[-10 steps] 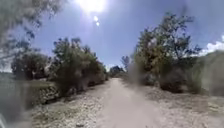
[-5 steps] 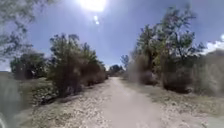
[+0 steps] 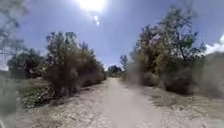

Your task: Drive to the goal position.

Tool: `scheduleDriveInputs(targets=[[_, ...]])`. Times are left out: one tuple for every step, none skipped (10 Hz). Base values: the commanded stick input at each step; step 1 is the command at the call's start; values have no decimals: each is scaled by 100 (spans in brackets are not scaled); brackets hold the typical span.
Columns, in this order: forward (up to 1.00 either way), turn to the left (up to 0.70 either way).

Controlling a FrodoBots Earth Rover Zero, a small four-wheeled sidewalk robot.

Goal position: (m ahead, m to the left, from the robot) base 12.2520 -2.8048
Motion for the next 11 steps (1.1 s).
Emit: scheduleDriveInputs(targets=[[44, 2], [44, 2], [44, 2], [44, 2], [44, 2], [44, 2], [44, 2], [44, 2], [44, 2], [44, 2], [44, 2]])
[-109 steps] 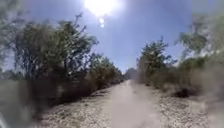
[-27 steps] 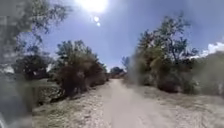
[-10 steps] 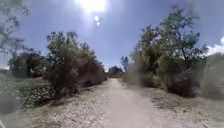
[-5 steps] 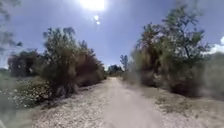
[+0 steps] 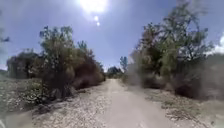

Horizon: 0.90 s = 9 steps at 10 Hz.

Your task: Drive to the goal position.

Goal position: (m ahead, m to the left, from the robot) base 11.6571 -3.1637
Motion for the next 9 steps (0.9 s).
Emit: scheduleDriveInputs(targets=[[44, 2], [44, 2], [44, 2], [44, 2], [44, 2], [44, 2], [44, 2], [44, 2], [44, 2]])
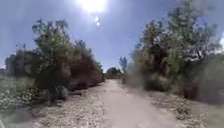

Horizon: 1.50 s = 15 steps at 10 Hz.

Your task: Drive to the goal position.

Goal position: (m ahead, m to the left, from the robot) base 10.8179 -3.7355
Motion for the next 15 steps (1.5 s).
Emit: scheduleDriveInputs(targets=[[44, 2], [44, 2], [44, 2], [44, 2], [44, 2], [44, 2], [44, 2], [44, 2], [44, 2], [44, 2], [44, 2], [44, 2], [44, 2], [44, 2], [44, 2]])
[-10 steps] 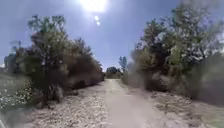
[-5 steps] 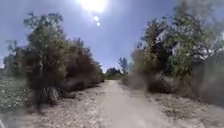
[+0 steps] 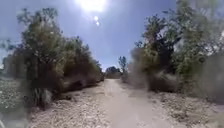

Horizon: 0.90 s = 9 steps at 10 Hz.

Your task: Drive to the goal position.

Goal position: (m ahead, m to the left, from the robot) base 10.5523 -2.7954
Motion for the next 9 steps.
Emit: scheduleDriveInputs(targets=[[44, 2], [44, 2], [44, 2], [44, 2], [44, 2], [44, 2], [44, 2], [44, 2], [44, 2]])
